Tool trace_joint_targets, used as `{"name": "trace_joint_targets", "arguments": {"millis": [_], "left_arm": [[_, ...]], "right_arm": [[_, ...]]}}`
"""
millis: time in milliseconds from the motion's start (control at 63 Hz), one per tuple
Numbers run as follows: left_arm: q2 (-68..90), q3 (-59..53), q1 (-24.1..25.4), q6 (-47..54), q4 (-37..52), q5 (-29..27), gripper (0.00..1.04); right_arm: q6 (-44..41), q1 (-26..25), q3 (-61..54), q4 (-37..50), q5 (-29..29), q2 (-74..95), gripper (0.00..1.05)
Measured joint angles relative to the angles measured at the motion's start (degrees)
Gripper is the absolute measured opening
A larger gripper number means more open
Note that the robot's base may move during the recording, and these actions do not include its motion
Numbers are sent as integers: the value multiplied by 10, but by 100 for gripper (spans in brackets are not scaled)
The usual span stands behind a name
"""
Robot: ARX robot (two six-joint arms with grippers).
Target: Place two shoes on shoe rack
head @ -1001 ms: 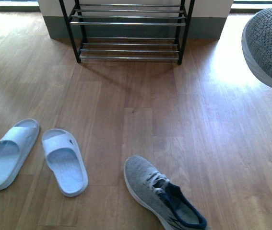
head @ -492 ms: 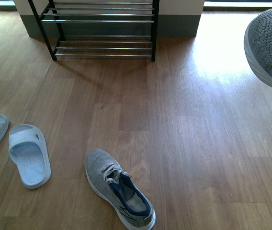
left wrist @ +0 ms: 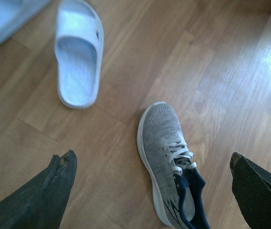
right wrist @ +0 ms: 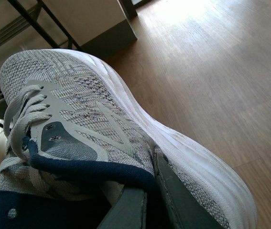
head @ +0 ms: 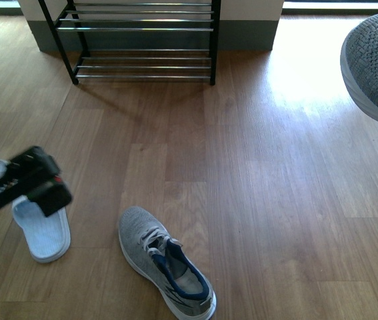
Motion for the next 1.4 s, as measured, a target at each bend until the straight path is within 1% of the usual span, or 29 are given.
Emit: {"name": "trace_joint_targets", "arguments": {"millis": [79,238,302,429,588,651,858,1017,1239,1398], "left_arm": [[134,58,0,-10,8,28,95],[311,157,5,-9,-3,83,95],[371,200,8,2,-15,105,95],[440,262,7,45,-27,147,95],[461,281,5,106,-2,198,95],[461,281,9,151,12,227,95],[464,299,20,256,14,277,95],[468,320,14,303,4,322,95],[470,324,14,311,6,342,95],[465,310,19,290,44,373,95]], "right_arm": [[0,0,0,0,0,0,1],[0,0,0,0,0,0,1],[0,0,0,0,0,0,1],[0,0,0,0,0,0,1],[0,0,0,0,0,0,1],[0,0,0,0,0,0,1],[0,0,0,0,0,0,1],[0,0,0,0,0,0,1],[0,0,0,0,0,0,1],[0,0,0,0,0,0,1]]}}
